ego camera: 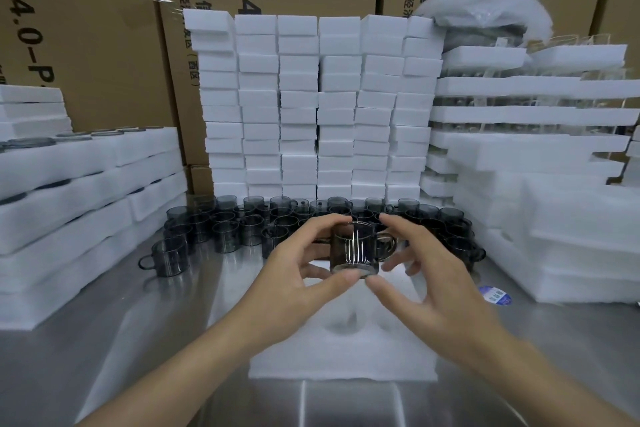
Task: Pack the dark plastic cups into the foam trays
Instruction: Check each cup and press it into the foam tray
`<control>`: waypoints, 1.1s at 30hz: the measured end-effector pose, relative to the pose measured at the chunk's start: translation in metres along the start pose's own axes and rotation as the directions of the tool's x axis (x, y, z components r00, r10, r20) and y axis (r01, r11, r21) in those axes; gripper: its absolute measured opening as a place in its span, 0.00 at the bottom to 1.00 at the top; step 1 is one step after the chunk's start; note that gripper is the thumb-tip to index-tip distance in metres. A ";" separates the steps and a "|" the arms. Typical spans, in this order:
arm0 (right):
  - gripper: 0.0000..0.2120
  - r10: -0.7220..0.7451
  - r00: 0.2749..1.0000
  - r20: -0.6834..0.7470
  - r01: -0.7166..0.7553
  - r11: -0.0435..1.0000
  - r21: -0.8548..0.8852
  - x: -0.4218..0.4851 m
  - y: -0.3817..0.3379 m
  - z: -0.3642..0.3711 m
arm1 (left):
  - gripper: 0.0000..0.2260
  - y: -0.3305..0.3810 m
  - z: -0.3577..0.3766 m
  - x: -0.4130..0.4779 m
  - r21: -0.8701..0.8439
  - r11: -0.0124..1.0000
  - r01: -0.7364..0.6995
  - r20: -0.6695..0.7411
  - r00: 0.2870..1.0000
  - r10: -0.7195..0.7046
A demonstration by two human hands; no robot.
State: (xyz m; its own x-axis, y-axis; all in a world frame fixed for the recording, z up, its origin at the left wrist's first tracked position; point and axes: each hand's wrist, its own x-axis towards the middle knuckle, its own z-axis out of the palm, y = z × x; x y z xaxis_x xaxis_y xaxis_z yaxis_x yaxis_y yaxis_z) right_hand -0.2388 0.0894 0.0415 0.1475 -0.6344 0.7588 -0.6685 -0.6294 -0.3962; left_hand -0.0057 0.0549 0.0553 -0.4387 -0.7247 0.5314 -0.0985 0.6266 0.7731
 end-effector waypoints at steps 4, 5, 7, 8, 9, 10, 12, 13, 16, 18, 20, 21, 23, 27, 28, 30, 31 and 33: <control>0.25 -0.026 0.999 0.047 0.024 0.999 0.047 0.001 0.001 0.004 | 0.27 -0.001 0.000 0.000 0.053 0.997 -0.049 0.085 0.995 0.045; 0.26 -0.035 0.999 0.029 0.033 0.998 0.048 0.001 0.001 0.004 | 0.27 -0.002 0.000 0.000 0.084 0.995 -0.059 0.091 0.994 0.051; 0.27 -0.055 0.998 -0.007 0.055 0.998 0.009 0.001 0.002 0.003 | 0.29 -0.005 0.001 0.000 0.170 0.982 -0.080 0.055 0.996 0.072; 0.28 -0.062 0.998 -0.022 0.061 0.998 -0.030 0.002 0.003 0.003 | 0.30 -0.006 0.001 -0.001 0.222 0.970 -0.100 0.021 0.995 0.098; 0.29 -0.068 0.997 -0.035 0.066 0.995 -0.077 0.002 0.004 0.003 | 0.30 -0.006 0.002 -0.002 0.276 0.952 -0.129 -0.011 0.991 0.137; 0.30 -0.078 0.996 -0.047 0.071 0.990 -0.125 0.002 0.004 0.003 | 0.30 -0.007 0.002 -0.002 0.328 0.931 -0.162 -0.033 0.983 0.183; 0.29 -0.112 0.991 -0.070 0.097 0.977 -0.191 0.001 0.004 0.005 | 0.29 -0.008 0.002 -0.004 0.421 0.882 -0.211 -0.049 0.966 0.255; 0.29 -0.137 0.987 -0.083 0.118 0.971 -0.207 0.001 0.003 0.005 | 0.28 -0.008 0.002 -0.004 0.462 0.860 -0.218 -0.051 0.961 0.271; 0.29 -0.224 0.969 -0.102 0.197 0.954 -0.225 0.001 0.000 0.004 | 0.26 -0.007 0.000 -0.004 0.527 0.829 -0.184 -0.090 0.959 0.270; 0.30 -0.235 0.966 -0.104 0.209 0.954 -0.213 0.002 -0.001 0.002 | 0.26 -0.005 -0.001 -0.004 0.475 0.866 -0.154 -0.119 0.964 0.236; 0.33 -0.194 0.976 -0.096 0.177 0.970 -0.166 0.003 -0.002 0.001 | 0.26 -0.002 -0.002 -0.002 0.373 0.919 -0.126 -0.112 0.977 0.179; 0.32 -0.173 0.981 -0.088 0.160 0.978 -0.135 0.003 -0.002 0.001 | 0.26 -0.001 -0.003 -0.001 0.318 0.941 -0.112 -0.087 0.985 0.147; 0.30 -0.148 0.987 -0.065 0.142 0.986 -0.085 0.003 -0.002 -0.001 | 0.26 0.000 -0.003 -0.001 0.252 0.965 -0.079 -0.031 0.995 0.090; 0.35 -0.110 0.994 -0.027 0.108 0.992 -0.070 0.001 -0.006 0.000 | 0.31 0.000 -0.002 -0.002 0.328 0.939 -0.101 -0.066 0.989 0.130; 0.37 -0.111 0.993 -0.034 0.108 0.992 -0.068 0.000 -0.007 0.001 | 0.31 0.000 -0.001 -0.002 0.365 0.921 -0.134 -0.066 0.983 0.169; 0.38 -0.138 0.988 -0.070 0.135 0.990 -0.049 -0.001 -0.010 0.002 | 0.29 0.001 -0.001 -0.002 0.410 0.894 -0.181 -0.052 0.974 0.221; 0.38 -0.157 0.983 -0.094 0.155 0.987 -0.027 -0.001 -0.012 0.002 | 0.27 0.003 -0.001 -0.002 0.402 0.897 -0.181 -0.051 0.974 0.220; 0.38 -0.178 0.976 -0.128 0.183 0.983 0.028 0.000 -0.015 0.000 | 0.26 0.005 -0.002 -0.002 0.325 0.932 -0.161 -0.056 0.980 0.189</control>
State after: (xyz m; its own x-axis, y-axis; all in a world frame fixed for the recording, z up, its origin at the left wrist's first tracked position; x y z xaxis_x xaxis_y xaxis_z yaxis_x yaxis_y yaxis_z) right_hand -0.2290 0.0988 0.0468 0.1691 -0.4495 0.8771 -0.6095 -0.7470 -0.2654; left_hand -0.0038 0.0587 0.0589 -0.3984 -0.6083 0.6865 -0.3118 0.7937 0.5223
